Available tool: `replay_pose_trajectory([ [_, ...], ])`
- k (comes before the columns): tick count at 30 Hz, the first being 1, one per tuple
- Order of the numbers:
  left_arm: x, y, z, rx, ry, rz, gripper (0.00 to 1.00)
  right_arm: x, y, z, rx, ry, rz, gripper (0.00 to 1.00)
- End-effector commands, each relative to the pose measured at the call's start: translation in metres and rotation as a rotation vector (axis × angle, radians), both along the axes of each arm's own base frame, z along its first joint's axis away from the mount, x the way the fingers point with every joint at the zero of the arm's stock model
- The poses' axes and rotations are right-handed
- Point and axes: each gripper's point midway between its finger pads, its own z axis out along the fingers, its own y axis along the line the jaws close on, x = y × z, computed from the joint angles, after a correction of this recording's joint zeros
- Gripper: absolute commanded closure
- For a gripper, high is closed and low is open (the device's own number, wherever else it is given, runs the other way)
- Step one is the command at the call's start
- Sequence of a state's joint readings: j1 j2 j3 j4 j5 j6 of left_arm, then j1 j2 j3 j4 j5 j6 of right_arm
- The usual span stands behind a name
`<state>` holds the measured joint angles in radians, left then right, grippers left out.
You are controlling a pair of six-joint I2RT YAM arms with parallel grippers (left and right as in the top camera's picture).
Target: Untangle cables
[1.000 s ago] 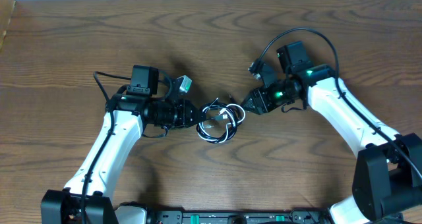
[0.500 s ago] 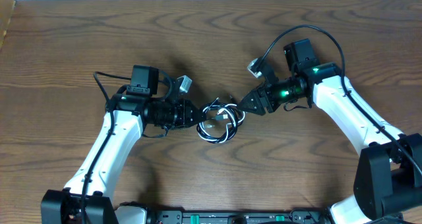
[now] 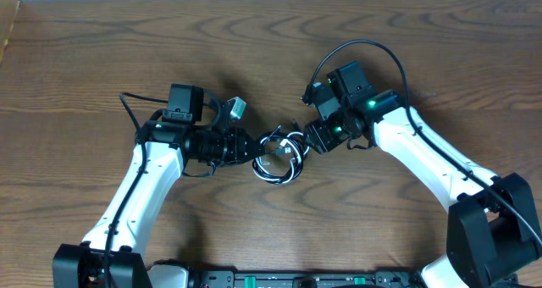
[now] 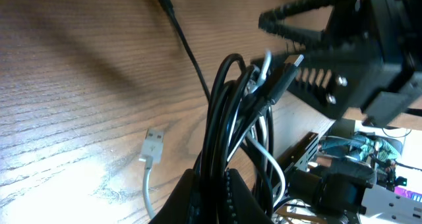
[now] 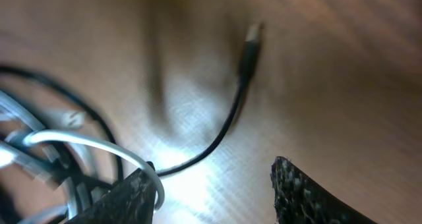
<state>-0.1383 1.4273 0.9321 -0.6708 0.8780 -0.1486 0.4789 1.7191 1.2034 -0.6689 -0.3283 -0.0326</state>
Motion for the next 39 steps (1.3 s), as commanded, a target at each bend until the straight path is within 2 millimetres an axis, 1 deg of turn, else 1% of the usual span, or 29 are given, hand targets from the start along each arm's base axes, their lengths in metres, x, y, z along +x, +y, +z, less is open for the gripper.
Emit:
replay_pose_trajectory([
  [1, 0.003, -0.003, 0.009, -0.031, -0.012, -0.006, 0.93, 0.015, -0.003, 0.006, -0.039, -0.055, -0.097, 0.48],
  [2, 0.003, -0.003, 0.009, -0.031, -0.012, -0.006, 0.93, 0.016, -0.002, 0.005, -0.036, -0.054, -0.102, 0.48],
  [5, 0.003, -0.003, 0.009, -0.033, -0.003, 0.001, 0.93, 0.022, 0.004, -0.008, -0.029, -0.040, -0.144, 0.50],
  [7, 0.003, -0.003, 0.009, -0.034, 0.002, 0.006, 0.93, 0.026, 0.000, -0.016, -0.049, -0.031, -0.191, 0.50],
  [9, 0.003, -0.003, 0.009, -0.034, 0.001, 0.006, 0.92, 0.031, -0.012, -0.025, -0.104, -0.020, -0.280, 0.50],
  [12, 0.004, -0.003, 0.009, -0.034, -0.001, 0.006, 0.92, 0.033, -0.053, -0.039, -0.262, -0.008, -0.469, 0.48],
  [16, 0.006, -0.004, 0.010, -0.036, -0.016, 0.006, 0.93, 0.027, -0.084, -0.045, -0.336, 0.047, -0.546, 0.48],
  [17, 0.008, -0.004, 0.010, -0.038, -0.016, 0.012, 0.93, 0.025, -0.088, -0.046, -0.338, 0.064, -0.555, 0.49],
  [18, 0.009, -0.004, 0.011, -0.040, -0.017, 0.018, 0.92, 0.023, -0.087, -0.046, -0.324, 0.084, -0.552, 0.49],
  [20, 0.012, -0.004, 0.012, -0.045, -0.020, 0.028, 0.92, 0.018, -0.078, -0.044, -0.270, 0.118, -0.498, 0.49],
  [21, 0.014, -0.005, 0.013, -0.049, -0.020, 0.037, 0.93, 0.015, -0.068, -0.039, -0.222, 0.132, -0.449, 0.49],
  [22, 0.018, -0.005, 0.015, -0.056, -0.021, 0.054, 0.93, 0.012, -0.055, -0.025, -0.150, 0.135, -0.391, 0.49],
  [23, 0.021, -0.006, 0.016, -0.063, -0.020, 0.069, 0.93, 0.012, -0.052, -0.019, -0.127, 0.131, -0.375, 0.49],
  [24, 0.023, -0.006, 0.017, -0.069, -0.018, 0.081, 0.93, 0.011, -0.046, -0.006, -0.089, 0.113, -0.346, 0.48],
  [26, 0.030, -0.008, 0.022, -0.093, -0.023, 0.104, 0.93, 0.009, -0.035, 0.027, -0.001, 0.048, -0.265, 0.44],
  [27, 0.031, -0.011, 0.027, -0.118, -0.039, 0.091, 0.93, 0.008, -0.031, 0.036, 0.024, 0.030, -0.238, 0.44],
  [28, 0.032, -0.020, 0.042, -0.197, -0.103, 0.026, 0.92, 0.005, -0.025, 0.060, 0.084, -0.022, -0.188, 0.42],
  [30, 0.029, -0.032, 0.066, -0.313, -0.202, -0.077, 0.93, 0.002, -0.025, 0.090, 0.131, -0.097, -0.184, 0.40],
  [31, 0.029, -0.036, 0.079, -0.368, -0.263, -0.126, 0.92, 0.002, -0.027, 0.102, 0.148, -0.127, -0.186, 0.39],
  [32, 0.033, -0.038, 0.086, -0.387, -0.313, -0.144, 0.92, 0.000, -0.031, 0.120, 0.174, -0.176, -0.193, 0.39],
  [33, 0.036, -0.038, 0.089, -0.389, -0.345, -0.149, 0.92, -0.001, -0.035, 0.131, 0.188, -0.203, -0.201, 0.39],
  [34, 0.037, -0.038, 0.091, -0.393, -0.363, -0.155, 0.91, -0.001, -0.037, 0.135, 0.194, -0.213, -0.206, 0.39],
  [35, 0.039, -0.039, 0.096, -0.398, -0.406, -0.167, 0.90, -0.004, -0.042, 0.149, 0.225, -0.238, -0.211, 0.38],
  [37, 0.040, -0.039, 0.101, -0.389, -0.445, -0.171, 0.90, -0.008, -0.040, 0.157, 0.257, -0.243, -0.196, 0.38],
  [39, 0.046, -0.035, 0.101, -0.336, -0.478, -0.135, 0.90, -0.012, -0.036, 0.163, 0.288, -0.241, -0.175, 0.38],
])
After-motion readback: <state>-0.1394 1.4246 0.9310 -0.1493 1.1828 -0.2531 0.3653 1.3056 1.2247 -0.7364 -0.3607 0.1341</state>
